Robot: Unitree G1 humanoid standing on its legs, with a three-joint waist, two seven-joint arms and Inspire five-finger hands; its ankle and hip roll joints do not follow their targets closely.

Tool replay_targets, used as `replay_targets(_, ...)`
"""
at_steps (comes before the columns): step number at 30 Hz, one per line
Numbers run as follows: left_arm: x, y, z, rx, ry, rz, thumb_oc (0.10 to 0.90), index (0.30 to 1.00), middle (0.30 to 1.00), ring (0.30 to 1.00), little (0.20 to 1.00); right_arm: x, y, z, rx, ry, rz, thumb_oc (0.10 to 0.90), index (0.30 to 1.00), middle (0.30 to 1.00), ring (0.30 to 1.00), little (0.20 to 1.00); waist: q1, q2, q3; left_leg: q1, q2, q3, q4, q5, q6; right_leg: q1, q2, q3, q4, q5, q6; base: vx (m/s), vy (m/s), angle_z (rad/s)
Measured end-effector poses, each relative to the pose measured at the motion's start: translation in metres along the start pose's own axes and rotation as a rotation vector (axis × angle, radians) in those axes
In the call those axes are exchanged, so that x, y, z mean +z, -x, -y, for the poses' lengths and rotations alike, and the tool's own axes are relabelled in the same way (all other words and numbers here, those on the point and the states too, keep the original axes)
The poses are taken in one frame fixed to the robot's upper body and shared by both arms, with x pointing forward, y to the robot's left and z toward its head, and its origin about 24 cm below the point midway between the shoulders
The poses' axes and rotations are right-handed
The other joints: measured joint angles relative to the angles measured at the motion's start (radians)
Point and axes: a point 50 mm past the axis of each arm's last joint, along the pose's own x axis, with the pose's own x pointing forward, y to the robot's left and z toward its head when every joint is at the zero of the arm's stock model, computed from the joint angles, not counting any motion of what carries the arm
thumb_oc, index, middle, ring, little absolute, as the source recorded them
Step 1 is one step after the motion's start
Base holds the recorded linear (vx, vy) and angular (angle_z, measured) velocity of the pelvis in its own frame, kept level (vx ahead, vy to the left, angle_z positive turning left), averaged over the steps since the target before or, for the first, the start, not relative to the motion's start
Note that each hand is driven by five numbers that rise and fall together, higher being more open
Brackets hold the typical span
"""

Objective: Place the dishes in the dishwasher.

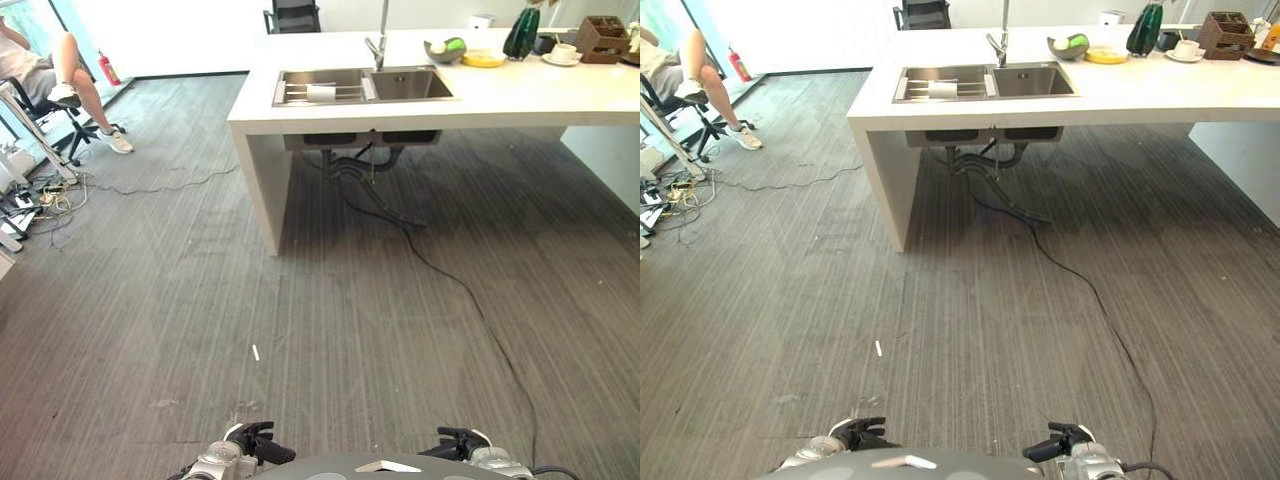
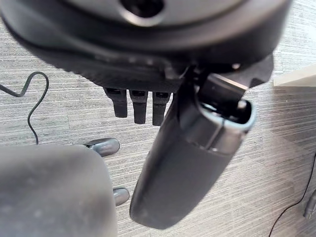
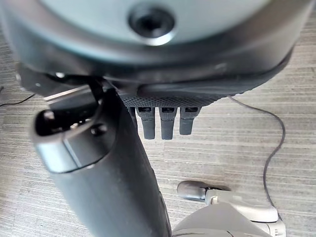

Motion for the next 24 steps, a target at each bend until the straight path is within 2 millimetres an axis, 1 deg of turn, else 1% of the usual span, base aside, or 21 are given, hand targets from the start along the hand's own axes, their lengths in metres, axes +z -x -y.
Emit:
replay_targets(12, -0.001, 0.0, -0.001, 0.011, -0.005, -0.002, 0.8, 0.9, 0.9, 0.9, 0.9, -0.013, 0.001, 0.003, -0.009, -0.035, -0.041, 0.8, 0.9, 0.9, 0.9, 0.9, -0.003, -0.007, -0.005, 0.005, 0.0, 0.016, 0.0, -0.001, 0.0, -0.001, 0.001, 0.017, 0.0, 0.002, -0.003, -0.01, -0.002, -0.03)
replay_targets(24, -0.003, 0.0, -0.003, 0.048, -0.019, -0.01, 0.8, 0.9, 0.9, 0.9, 0.9, -0.013, 0.001, 0.003, -0.016, -0.034, -0.04, 0.8, 0.9, 0.9, 0.9, 0.9, -0.001, -0.009, -0.004, 0.016, 0.001, 0.038, 0.0, -0.006, 0.004, 0.0, 0.002, 0.041, 0.006, 0.0, 0.001, 0.0, 0.002, -0.05)
